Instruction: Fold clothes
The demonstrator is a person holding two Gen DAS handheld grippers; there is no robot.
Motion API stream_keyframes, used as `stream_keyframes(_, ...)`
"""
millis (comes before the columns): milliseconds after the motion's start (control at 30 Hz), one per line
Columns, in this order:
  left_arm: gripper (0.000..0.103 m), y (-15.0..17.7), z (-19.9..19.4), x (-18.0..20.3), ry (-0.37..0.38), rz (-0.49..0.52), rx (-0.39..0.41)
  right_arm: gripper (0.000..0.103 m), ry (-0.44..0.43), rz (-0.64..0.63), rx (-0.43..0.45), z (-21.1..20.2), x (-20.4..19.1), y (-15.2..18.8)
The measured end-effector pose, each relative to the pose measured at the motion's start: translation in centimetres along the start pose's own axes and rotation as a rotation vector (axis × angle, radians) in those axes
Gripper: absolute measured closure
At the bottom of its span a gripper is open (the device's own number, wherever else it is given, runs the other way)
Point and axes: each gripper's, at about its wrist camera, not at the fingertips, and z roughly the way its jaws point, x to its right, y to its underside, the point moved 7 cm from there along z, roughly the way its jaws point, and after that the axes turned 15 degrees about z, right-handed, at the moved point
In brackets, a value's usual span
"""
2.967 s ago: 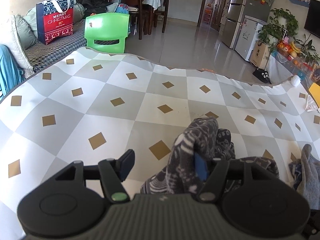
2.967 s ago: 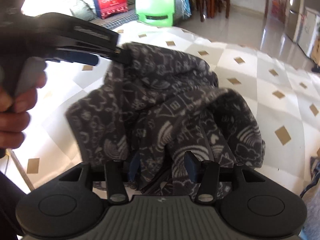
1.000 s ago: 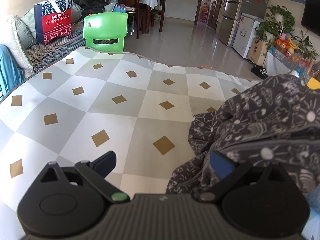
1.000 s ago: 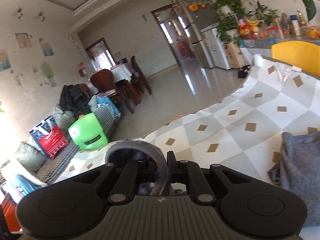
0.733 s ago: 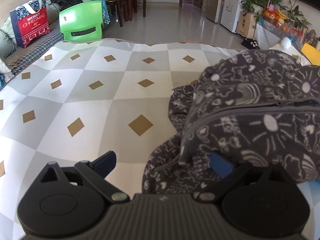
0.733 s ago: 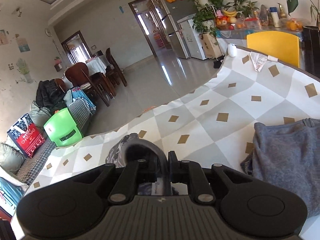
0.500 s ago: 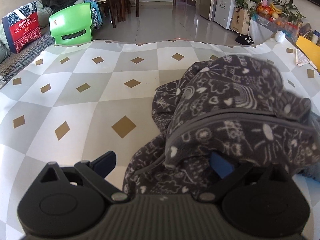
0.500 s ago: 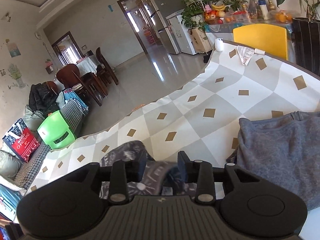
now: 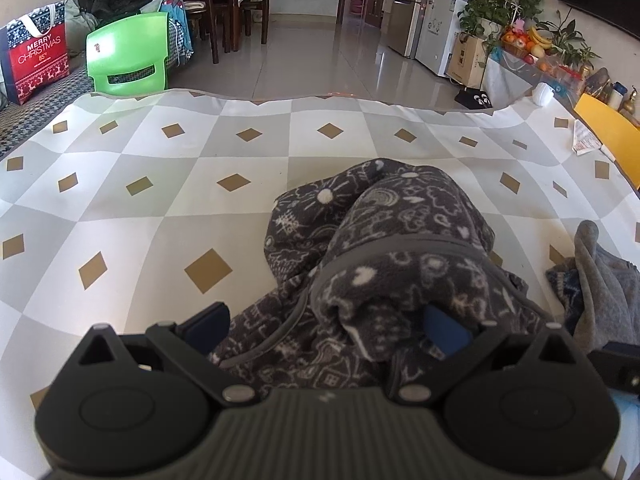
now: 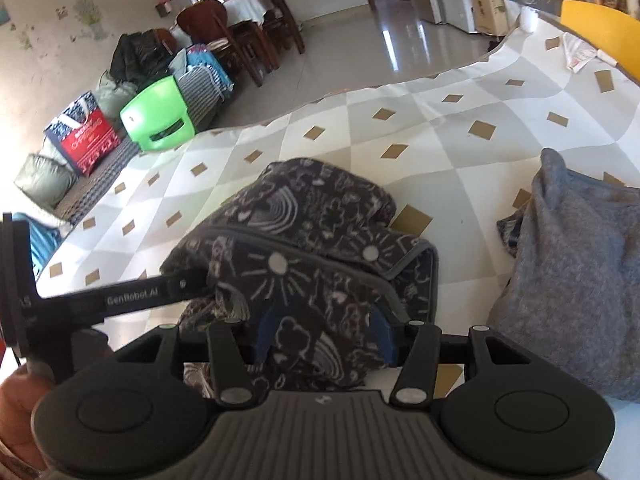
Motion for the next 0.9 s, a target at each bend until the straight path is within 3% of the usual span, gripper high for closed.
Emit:
stream_keyframes(300, 0.000, 0.5, -1.1, -3.1, -0.023, -0.059, 0.016, 0.053, 0.031, -0.092, -0.057, 2.7, -1.5, 2.9)
stream_keyframes(467, 0.000, 2.0, -0.4, -5.2, -0.061, -0.080, -0.035, 0.053, 0.063, -0.106, -0.101, 4.6, -1.4, 3.7)
stream_keyframes(667, 0.000, 4.2, 1.6, -6.0, -0.077, -0.072, -0.100, 0.053, 0.119, -0.154, -0.125, 7.1, -1.3, 3.3)
stream_keyframes(900, 0.000, 5.9, 4.6, -4.4, -0.122, 0.033, -0.157, 0.053, 0.164, -0.070, -0.125, 9.2, -0.5, 1.1)
